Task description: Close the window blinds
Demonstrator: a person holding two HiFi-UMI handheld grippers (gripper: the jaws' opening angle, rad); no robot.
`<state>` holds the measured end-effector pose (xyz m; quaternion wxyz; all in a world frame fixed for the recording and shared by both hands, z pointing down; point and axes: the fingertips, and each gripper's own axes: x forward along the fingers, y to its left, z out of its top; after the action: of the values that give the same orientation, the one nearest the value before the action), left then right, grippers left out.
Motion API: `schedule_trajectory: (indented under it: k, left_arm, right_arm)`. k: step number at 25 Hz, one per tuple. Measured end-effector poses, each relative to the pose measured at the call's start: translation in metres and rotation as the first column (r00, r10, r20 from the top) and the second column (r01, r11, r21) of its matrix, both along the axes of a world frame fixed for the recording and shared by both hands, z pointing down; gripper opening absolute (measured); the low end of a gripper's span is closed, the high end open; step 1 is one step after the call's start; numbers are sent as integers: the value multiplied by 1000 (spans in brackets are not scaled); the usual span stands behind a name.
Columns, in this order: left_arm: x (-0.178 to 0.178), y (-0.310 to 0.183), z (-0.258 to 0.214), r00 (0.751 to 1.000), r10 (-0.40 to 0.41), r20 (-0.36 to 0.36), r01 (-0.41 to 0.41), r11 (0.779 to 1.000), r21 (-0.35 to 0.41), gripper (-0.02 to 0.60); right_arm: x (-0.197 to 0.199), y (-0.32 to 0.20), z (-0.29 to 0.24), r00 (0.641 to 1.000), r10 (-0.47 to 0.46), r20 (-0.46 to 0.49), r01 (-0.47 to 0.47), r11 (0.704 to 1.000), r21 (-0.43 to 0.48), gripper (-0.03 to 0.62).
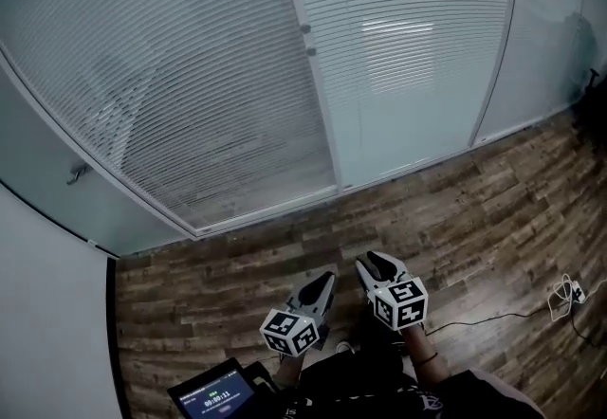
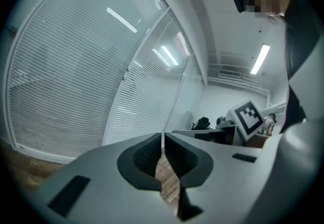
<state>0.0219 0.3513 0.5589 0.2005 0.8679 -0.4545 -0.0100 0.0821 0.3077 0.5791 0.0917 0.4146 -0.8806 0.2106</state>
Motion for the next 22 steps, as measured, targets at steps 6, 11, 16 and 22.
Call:
schedule_trajectory:
  k: [6,11,16,22]
  left_arm:
    - [-4,71,-10,1000,22,-1,-22,998,57,6]
    - [3,115,-8,998,67,7,-68,995,76,6]
    - [17,136,-6,995,96,6,-96,992,82,6]
    - [22,142,-9,994,110,1,-110,989,99,6]
  right_arm:
    - [-1,78,-5,1000,27,13,-27,999,37,135]
    - [5,124,-7,998,59,22,-61,996,60,134]
    - [17,146,-1,997,73,12,-74,995,61,134]
    - [26,161,0,995,97,9,-97,993,69,134]
